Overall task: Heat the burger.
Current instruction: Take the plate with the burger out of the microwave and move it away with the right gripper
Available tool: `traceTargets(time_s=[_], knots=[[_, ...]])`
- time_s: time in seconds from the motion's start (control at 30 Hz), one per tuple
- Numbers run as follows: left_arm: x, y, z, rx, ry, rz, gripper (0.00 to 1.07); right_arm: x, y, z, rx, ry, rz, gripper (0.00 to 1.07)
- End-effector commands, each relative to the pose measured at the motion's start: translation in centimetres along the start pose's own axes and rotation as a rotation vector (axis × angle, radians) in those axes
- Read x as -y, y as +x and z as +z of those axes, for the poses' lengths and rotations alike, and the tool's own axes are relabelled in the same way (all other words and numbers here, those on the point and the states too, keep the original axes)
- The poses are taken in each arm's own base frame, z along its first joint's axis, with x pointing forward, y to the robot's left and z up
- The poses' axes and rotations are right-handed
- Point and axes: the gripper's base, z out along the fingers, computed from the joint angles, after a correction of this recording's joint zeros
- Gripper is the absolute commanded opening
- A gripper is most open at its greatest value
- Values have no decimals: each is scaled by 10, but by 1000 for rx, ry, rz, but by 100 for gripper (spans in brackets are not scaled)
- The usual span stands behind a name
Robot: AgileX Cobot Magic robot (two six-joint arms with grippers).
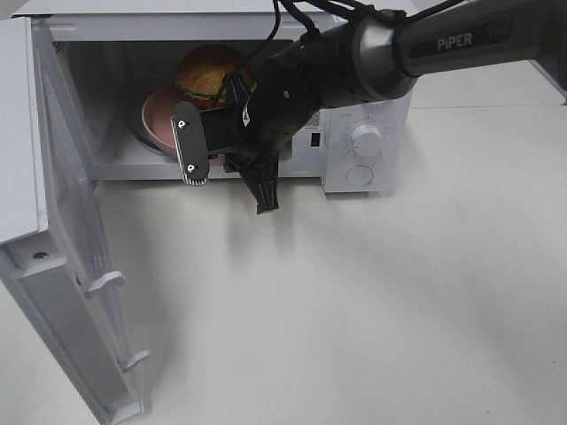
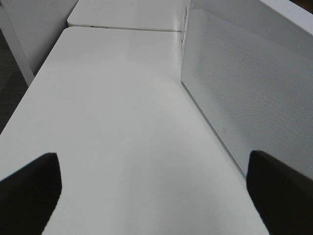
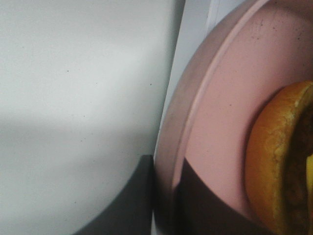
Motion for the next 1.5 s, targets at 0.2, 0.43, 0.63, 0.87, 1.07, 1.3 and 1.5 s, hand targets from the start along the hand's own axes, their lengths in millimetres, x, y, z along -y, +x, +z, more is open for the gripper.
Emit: traceTargets(time_s=[0.2, 0.43, 0.63, 0.87, 1.07, 1.3, 1.5], knots=[[0, 2, -2, 20, 1, -2, 98, -2, -5, -27, 47, 91, -46, 0], [0, 2, -2, 20, 1, -2, 98, -19, -1, -38, 54, 77, -52, 0], [0, 2, -2, 20, 1, -2, 98, -31, 3, -57, 73, 98, -54, 0], [0, 2, -2, 20, 1, -2, 98, -46, 7, -75, 97, 125, -58, 0], [0, 2, -2, 20, 1, -2, 98, -69, 15, -94, 97, 116, -112, 0], [0, 2, -2, 20, 1, -2, 98, -90, 22, -113, 96, 106, -147, 0], [0, 2, -2, 20, 1, -2, 98, -103, 27, -132, 103, 122, -161, 0]])
